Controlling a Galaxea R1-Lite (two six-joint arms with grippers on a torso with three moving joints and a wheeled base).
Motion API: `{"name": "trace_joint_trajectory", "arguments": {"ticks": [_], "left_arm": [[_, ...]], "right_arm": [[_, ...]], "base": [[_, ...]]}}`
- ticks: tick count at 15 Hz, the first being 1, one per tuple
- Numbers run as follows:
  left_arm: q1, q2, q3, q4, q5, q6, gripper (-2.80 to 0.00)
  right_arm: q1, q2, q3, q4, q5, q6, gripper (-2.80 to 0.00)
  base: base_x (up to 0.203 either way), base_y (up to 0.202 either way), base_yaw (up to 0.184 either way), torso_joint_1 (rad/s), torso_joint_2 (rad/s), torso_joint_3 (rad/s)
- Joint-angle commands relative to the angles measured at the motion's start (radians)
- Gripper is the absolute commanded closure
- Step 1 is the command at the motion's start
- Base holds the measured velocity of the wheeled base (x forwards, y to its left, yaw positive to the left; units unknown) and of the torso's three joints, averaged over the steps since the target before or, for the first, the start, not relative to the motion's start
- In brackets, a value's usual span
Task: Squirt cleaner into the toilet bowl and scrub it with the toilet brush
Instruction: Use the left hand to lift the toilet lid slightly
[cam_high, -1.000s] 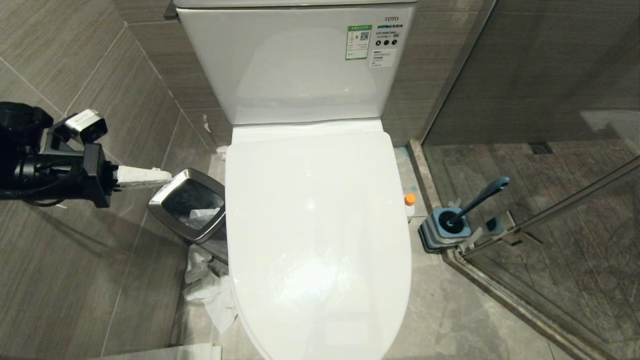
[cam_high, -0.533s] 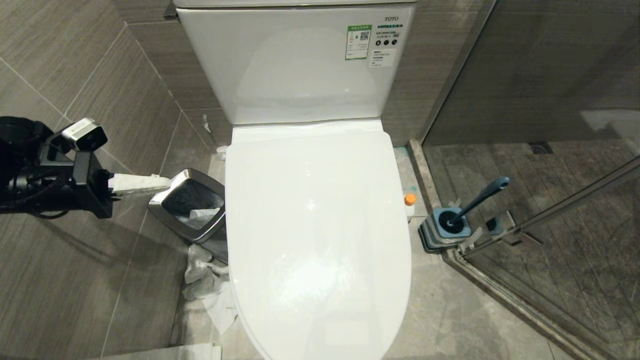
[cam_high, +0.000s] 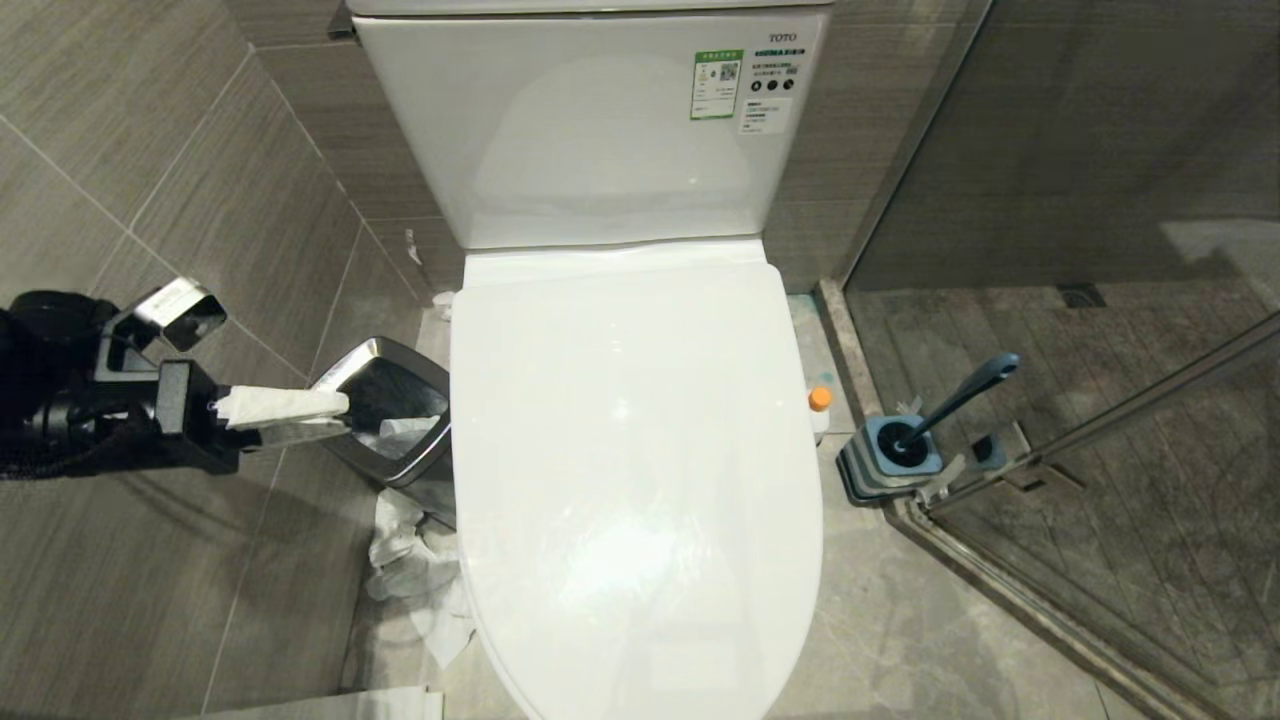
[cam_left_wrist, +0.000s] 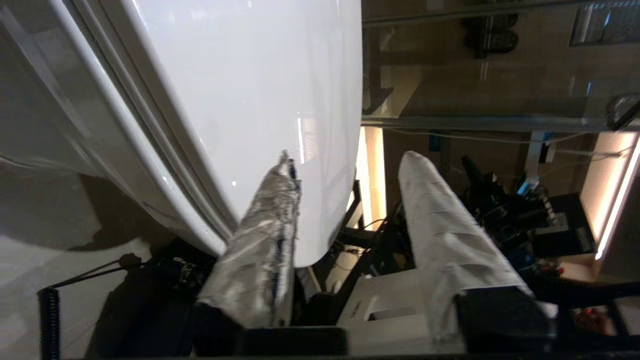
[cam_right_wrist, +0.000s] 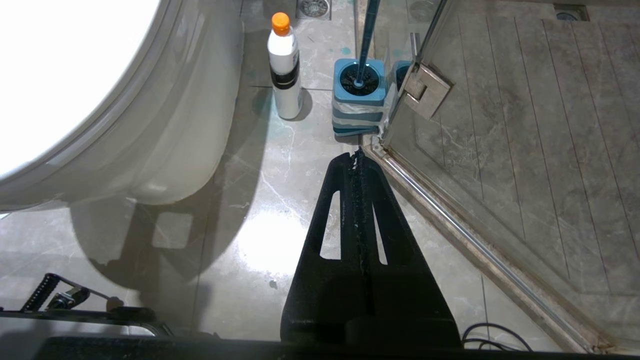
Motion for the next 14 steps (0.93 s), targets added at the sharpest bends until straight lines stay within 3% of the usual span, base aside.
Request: {"name": "trace_joint_trajectory", "arguments": {"ticks": [1, 5, 14], "left_arm": [[-0.005, 0.003, 0.079, -0.026, -0.011, 0.091, -2.8], [-0.038, 0.007, 0.15, -0.072, -0.007, 0.123, -2.8], [-0.073, 0.008, 0.428, -0.406, -0.009, 0.149, -2.8]], "right_arm": [[0.0, 0.002, 0.0, 0.0, 0.0, -0.001, 0.0], [0.0, 0.002, 0.0, 0.0, 0.0, -0.001, 0.0], [0.0, 0.002, 0.0, 0.0, 0.0, -0.001, 0.0]], "base": [[0.0, 0.0, 0.0, 0.0, 0.0, 0.0], [0.0, 0.0, 0.0, 0.0, 0.0, 0.0], [0.0, 0.0, 0.0, 0.0, 0.0, 0.0]]}}
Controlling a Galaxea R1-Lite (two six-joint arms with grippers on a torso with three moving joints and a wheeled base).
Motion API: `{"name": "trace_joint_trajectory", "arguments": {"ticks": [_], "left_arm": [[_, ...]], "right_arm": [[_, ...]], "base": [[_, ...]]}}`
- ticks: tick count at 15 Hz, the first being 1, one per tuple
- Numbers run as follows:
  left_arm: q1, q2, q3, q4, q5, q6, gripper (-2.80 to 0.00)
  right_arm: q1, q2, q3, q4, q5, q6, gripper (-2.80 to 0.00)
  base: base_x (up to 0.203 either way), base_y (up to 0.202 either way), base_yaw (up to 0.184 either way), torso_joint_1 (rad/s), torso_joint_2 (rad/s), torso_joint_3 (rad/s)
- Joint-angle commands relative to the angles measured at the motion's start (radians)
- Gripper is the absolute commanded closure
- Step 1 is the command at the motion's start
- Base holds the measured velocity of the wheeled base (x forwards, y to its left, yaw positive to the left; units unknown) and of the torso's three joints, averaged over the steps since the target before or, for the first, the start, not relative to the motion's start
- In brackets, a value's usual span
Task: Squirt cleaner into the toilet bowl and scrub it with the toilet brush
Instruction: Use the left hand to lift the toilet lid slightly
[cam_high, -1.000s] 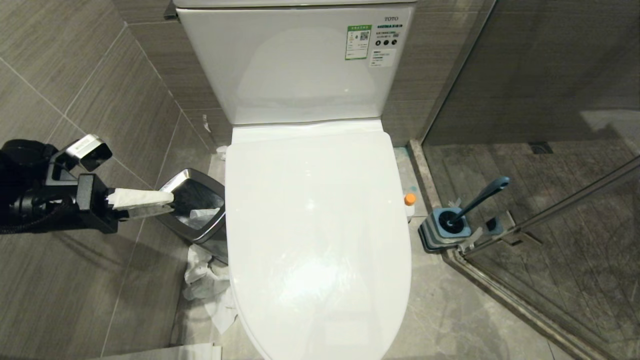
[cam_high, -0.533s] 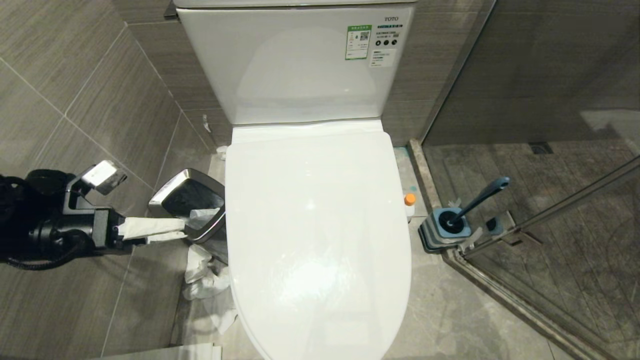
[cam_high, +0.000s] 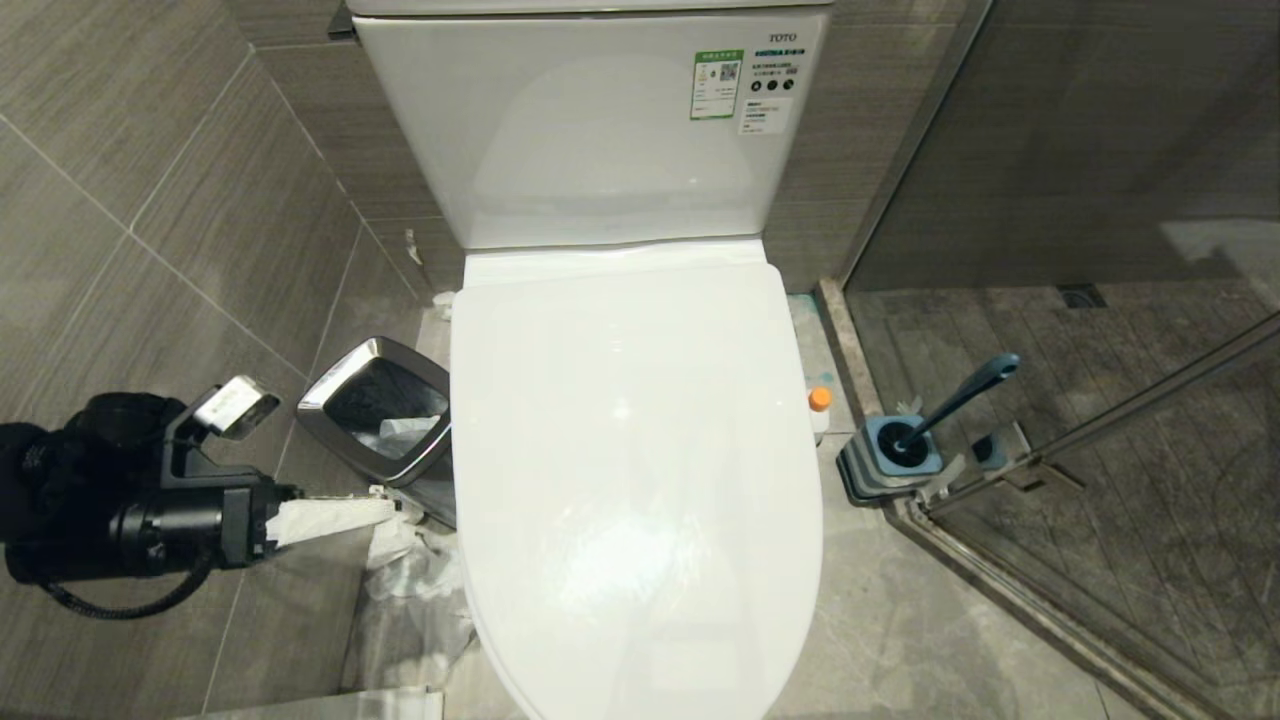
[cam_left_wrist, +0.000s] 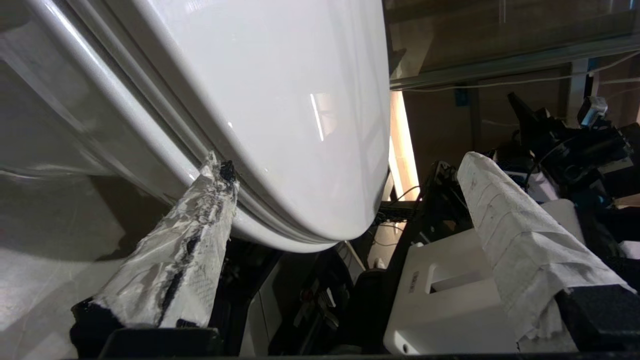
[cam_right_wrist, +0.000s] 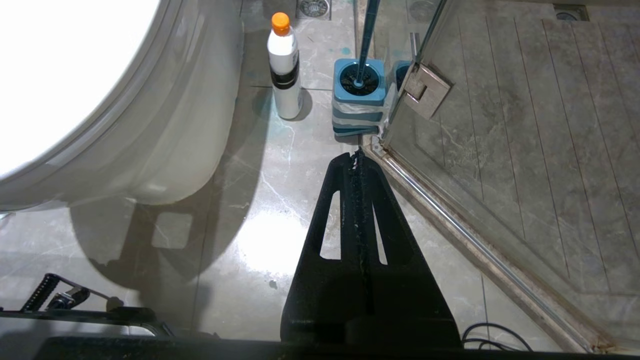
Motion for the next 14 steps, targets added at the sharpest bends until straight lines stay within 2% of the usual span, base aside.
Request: {"name": "trace_joint_trajectory", "arguments": {"ticks": [1, 4, 10, 14], "left_arm": [[-0.011, -0.002, 0.07, -0.058, -0.008, 0.003, -2.8], [-0.039, 0.0, 0.113, -0.117, 0.004, 0.004, -2.8], [-0.096, 0.019, 0.133, -0.12, 0.133, -0.005, -2.8], [-0.127, 0.051, 0.129, -0.126, 0.14, -0.005, -2.8]], "right_arm": [[0.0, 0.002, 0.0, 0.0, 0.0, -0.001, 0.0], [0.0, 0.002, 0.0, 0.0, 0.0, -0.001, 0.0], [0.002, 0.002, 0.0, 0.0, 0.0, -0.001, 0.0], [0.002, 0.002, 0.0, 0.0, 0.0, -0.001, 0.0]], "base": [[0.0, 0.0, 0.0, 0.0, 0.0, 0.0], [0.0, 0.0, 0.0, 0.0, 0.0, 0.0], [0.0, 0.0, 0.0, 0.0, 0.0, 0.0], [0.0, 0.0, 0.0, 0.0, 0.0, 0.0]]}}
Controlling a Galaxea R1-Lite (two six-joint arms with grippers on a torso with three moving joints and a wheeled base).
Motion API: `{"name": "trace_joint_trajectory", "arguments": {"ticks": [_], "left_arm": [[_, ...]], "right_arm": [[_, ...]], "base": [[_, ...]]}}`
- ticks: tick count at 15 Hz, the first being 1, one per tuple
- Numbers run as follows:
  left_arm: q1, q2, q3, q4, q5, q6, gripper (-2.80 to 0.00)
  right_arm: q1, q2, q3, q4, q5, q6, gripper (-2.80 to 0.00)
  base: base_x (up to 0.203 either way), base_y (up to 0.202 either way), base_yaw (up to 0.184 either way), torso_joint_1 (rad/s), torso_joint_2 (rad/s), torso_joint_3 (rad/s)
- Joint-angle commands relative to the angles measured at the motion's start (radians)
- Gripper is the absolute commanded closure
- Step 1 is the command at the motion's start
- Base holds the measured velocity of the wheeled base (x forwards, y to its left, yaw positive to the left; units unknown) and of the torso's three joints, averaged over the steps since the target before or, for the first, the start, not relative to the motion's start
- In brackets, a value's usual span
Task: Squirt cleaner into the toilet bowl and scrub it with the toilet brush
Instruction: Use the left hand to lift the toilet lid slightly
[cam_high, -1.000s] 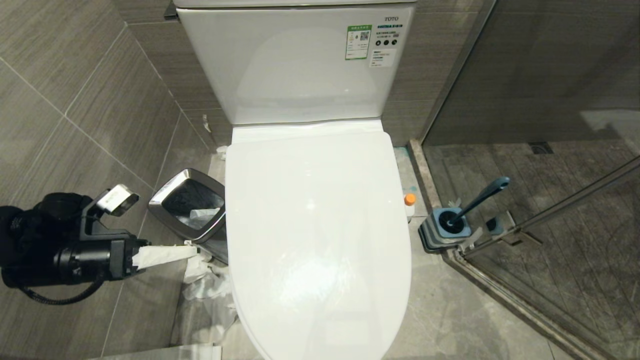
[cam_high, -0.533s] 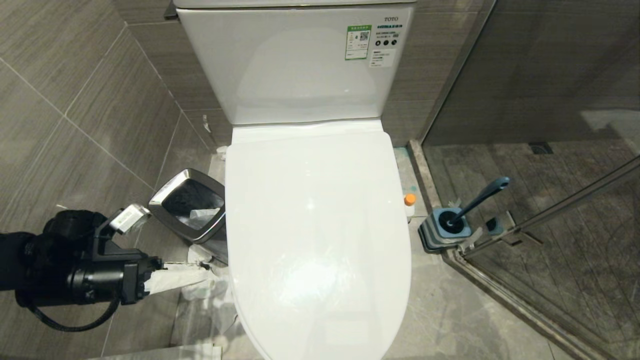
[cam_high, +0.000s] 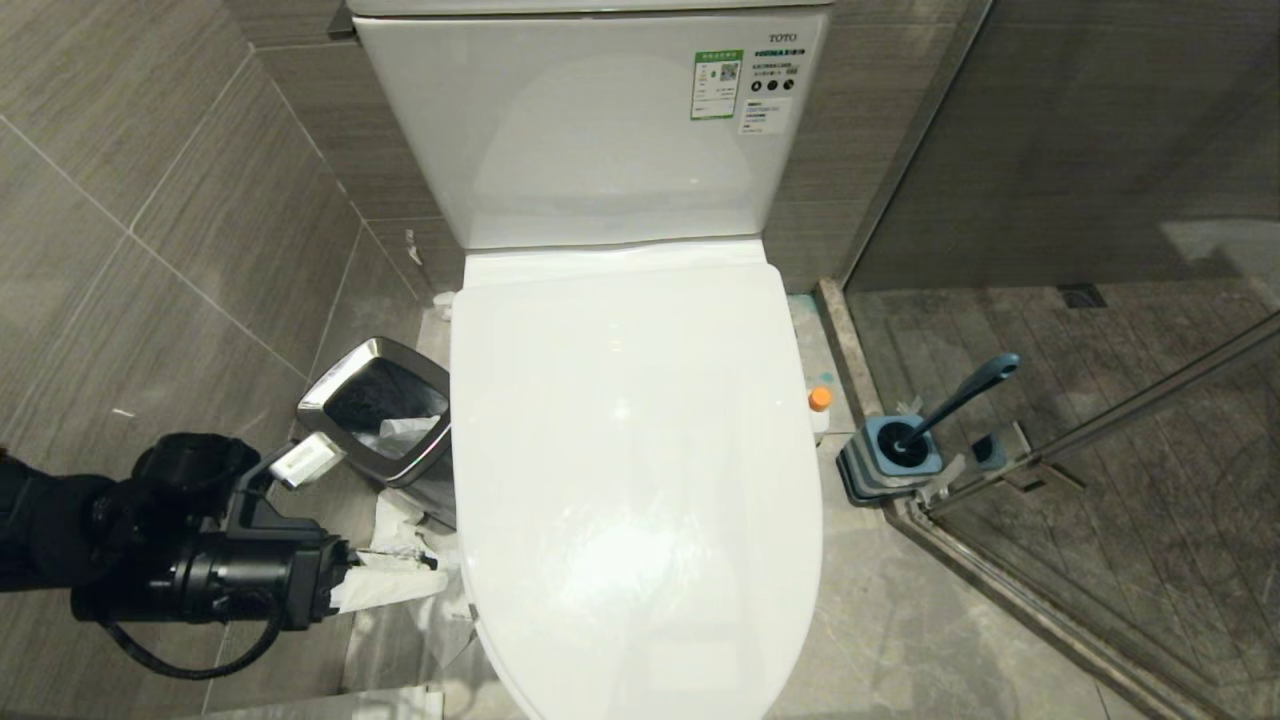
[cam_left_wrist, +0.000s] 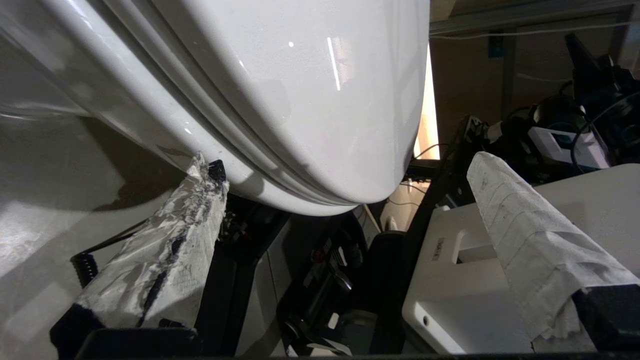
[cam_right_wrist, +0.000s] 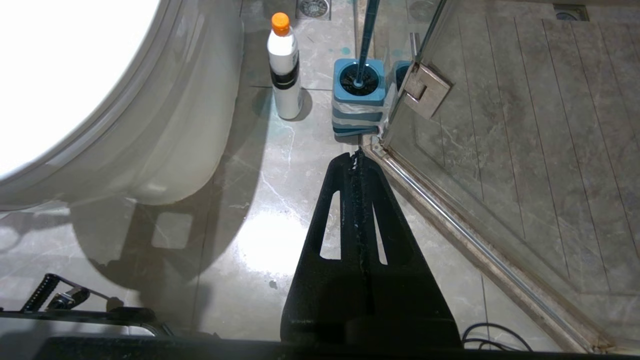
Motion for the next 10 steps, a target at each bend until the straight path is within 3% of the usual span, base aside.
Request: {"name": "trace_joint_trajectory", "arguments": {"ticks": [1, 10], "left_arm": [[-0.022, 0.025, -0.003, 0.0, -0.005, 0.002, -2.8], [-0.061, 0.057, -0.017, 0.0, 0.004, 0.002, -2.8]], "right_arm": [[0.0, 0.002, 0.0, 0.0, 0.0, -0.001, 0.0], [0.0, 0.002, 0.0, 0.0, 0.0, -0.001, 0.0]], "base": [[0.0, 0.0, 0.0, 0.0, 0.0, 0.0], [0.0, 0.0, 0.0, 0.0, 0.0, 0.0]]}}
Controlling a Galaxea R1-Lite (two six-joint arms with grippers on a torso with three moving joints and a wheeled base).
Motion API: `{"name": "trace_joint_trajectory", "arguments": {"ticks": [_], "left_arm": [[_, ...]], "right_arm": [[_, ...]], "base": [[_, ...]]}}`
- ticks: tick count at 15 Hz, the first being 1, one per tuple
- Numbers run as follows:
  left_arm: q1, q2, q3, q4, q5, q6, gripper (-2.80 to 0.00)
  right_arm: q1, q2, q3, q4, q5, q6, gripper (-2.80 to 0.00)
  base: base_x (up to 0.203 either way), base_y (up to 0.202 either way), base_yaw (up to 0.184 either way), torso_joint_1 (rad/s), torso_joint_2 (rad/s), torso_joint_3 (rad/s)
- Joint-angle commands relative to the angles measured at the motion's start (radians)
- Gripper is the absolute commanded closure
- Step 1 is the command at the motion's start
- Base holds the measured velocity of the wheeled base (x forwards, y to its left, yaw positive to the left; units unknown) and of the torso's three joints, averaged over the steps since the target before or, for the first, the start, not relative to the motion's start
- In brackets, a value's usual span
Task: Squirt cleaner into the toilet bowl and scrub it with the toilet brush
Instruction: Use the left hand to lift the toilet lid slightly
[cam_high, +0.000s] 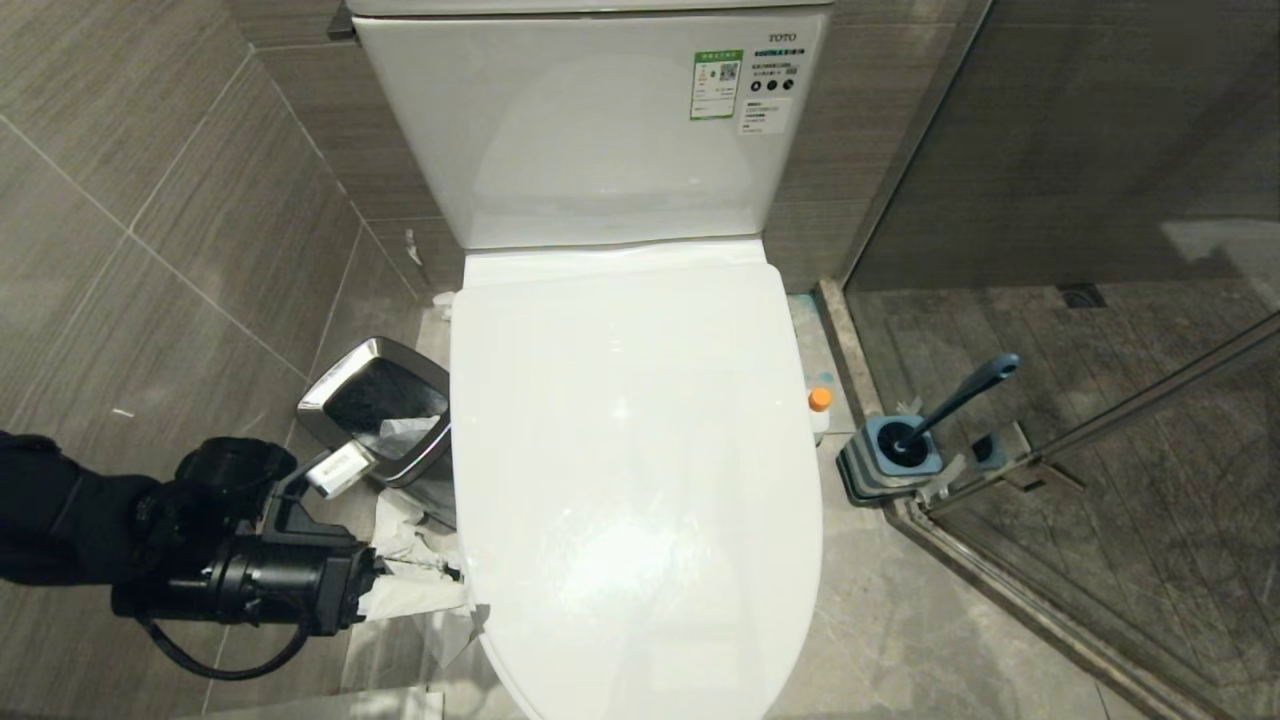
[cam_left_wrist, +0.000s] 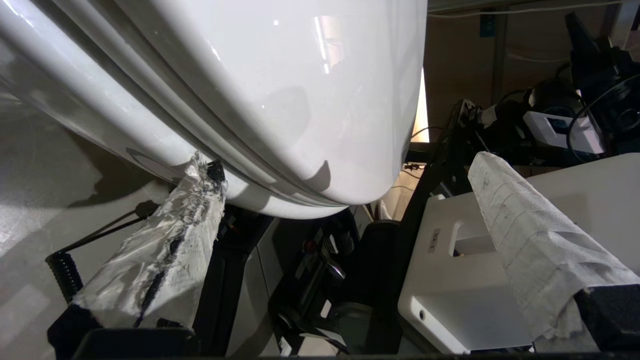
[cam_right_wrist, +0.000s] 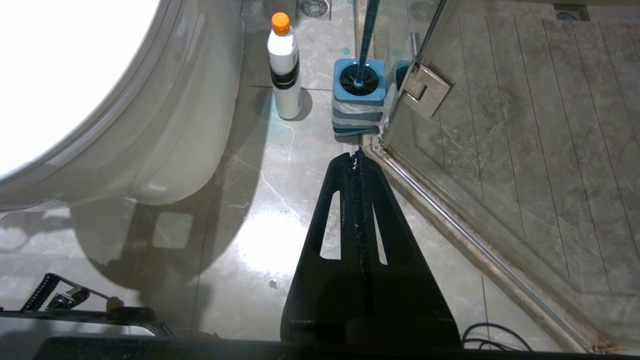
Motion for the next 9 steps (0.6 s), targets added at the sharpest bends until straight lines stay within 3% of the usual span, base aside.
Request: {"name": "trace_joint_trajectory", "arguments": {"ticks": [1, 9], "left_arm": [[-0.005, 0.013, -0.005, 0.0, -0.006, 0.001, -2.8], [-0.029, 0.049, -0.04, 0.0, 0.008, 0.002, -2.8]], "right_arm": [[0.0, 0.002, 0.0, 0.0, 0.0, 0.0, 0.0], [0.001, 0.002, 0.0, 0.0, 0.0, 0.0, 0.0]], "base": [[0.0, 0.0, 0.0, 0.0, 0.0, 0.0], [0.0, 0.0, 0.0, 0.0, 0.0, 0.0]]}}
